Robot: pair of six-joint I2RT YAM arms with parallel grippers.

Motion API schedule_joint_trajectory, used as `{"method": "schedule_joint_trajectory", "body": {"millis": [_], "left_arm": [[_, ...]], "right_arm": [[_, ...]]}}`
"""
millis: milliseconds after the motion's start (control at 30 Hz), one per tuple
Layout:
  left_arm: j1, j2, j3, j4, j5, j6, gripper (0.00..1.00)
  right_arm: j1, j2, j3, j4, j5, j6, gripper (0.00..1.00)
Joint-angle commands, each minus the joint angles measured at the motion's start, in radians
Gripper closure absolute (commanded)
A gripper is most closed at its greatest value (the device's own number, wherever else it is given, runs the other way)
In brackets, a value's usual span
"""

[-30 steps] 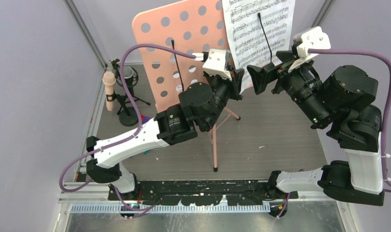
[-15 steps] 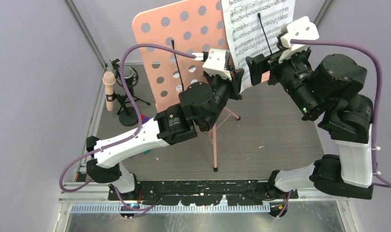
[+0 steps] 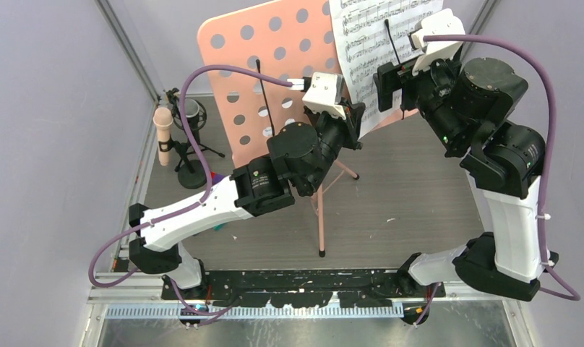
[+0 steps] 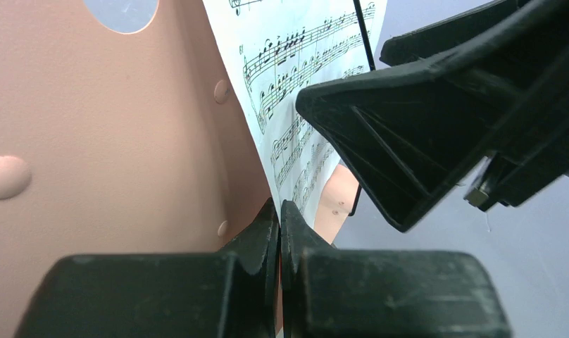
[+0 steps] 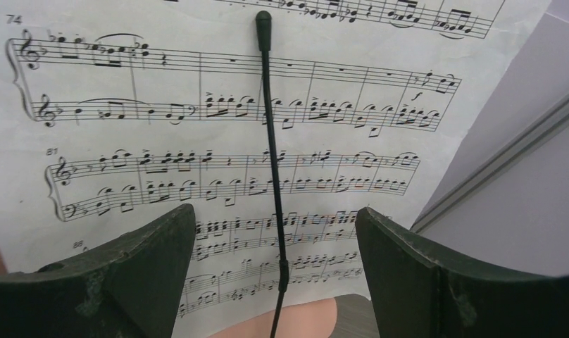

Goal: Pack up the instrument practice props

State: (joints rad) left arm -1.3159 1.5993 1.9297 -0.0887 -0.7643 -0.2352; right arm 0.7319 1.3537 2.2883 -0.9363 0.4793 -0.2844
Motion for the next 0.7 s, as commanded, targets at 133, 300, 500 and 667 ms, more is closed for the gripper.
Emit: {"method": "schedule_joint_trajectory", "body": {"millis": [133,300,500,667], "left_arm": [[0.002,-0.032,0.028,0.002,0.007,-0.016,1.00],[0.002,-0.033,0.028,0.000,0.010,-0.018,1.00],[0.004,-0.040,0.023,-0.002,0.013,-0.023,1.00],[0.003,-0.046,0.013,0.004,0.014,-0.024,1.00]], "right_arm": [[-0.037,-0.059,-0.031,0.024,-0.145,0.036,0.33],[-0.085,-0.065,-0.044,0.024,-0.196,0.062,0.41],[-0.127,-0.065,-0.059,0.033,-0.231,0.084,0.51],[-0.132,-0.068,-0.075,0.044,-0.234,0.088,0.61]]}}
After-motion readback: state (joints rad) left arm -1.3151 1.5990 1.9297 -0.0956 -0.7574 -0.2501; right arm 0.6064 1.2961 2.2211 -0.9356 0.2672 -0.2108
